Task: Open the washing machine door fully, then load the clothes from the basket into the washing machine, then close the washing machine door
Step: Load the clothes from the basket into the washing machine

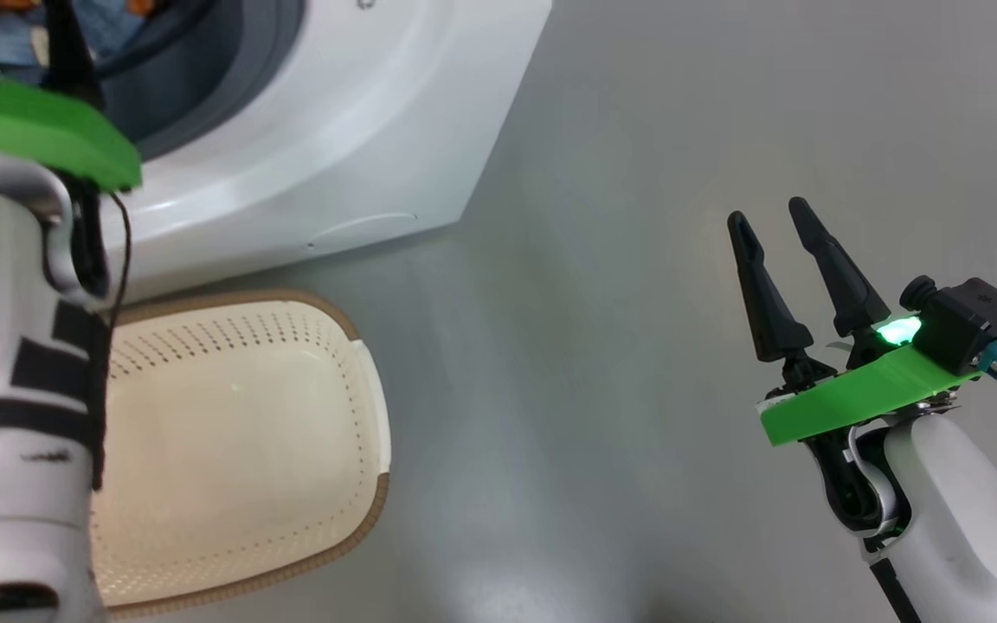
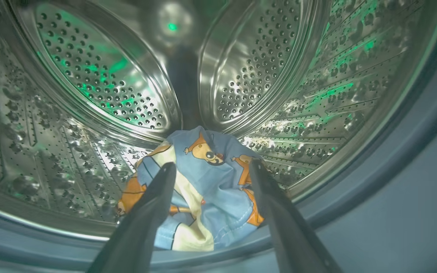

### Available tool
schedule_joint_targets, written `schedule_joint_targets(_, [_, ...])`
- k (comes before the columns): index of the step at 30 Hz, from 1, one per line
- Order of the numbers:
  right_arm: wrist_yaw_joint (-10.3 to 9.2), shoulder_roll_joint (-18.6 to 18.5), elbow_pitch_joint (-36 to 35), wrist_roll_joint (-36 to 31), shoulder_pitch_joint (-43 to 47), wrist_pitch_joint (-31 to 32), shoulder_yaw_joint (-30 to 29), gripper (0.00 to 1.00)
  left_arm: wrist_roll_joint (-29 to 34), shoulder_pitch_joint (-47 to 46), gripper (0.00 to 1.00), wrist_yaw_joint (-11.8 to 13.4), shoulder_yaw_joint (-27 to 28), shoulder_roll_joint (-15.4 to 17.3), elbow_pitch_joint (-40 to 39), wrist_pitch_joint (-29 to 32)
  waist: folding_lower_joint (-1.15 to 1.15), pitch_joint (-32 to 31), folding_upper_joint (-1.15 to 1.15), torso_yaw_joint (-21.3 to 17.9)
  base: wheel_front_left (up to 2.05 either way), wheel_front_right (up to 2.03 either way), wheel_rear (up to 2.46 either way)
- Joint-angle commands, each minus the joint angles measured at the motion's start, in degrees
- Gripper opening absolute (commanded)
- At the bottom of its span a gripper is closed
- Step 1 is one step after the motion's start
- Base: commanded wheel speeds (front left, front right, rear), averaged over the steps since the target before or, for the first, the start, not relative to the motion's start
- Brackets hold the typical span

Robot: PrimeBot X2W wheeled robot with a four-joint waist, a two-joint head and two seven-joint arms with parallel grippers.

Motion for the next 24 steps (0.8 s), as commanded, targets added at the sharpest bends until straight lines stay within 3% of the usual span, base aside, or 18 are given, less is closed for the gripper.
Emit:
schedule_joint_targets(1, [0.43,-1.0,-1.0,0.3,1.3,-0.5,0.4,1.0,-0.2,0.8,1.0,-0.1,1.0,1.6,-1.7,-0.4,0.0,-2.5,0.0,1.4,0.0,0.0,0.0])
schedule_joint_targets(24, [0.43,-2.6,1.8,-0.4,6.5,-0.5,0.3,1.0,1.6,29.6,1.0,-3.3,4.1,-3.8,-18.8,-0.4,0.0,-20.0,0.0,9.5,0.0,0.0,0.0])
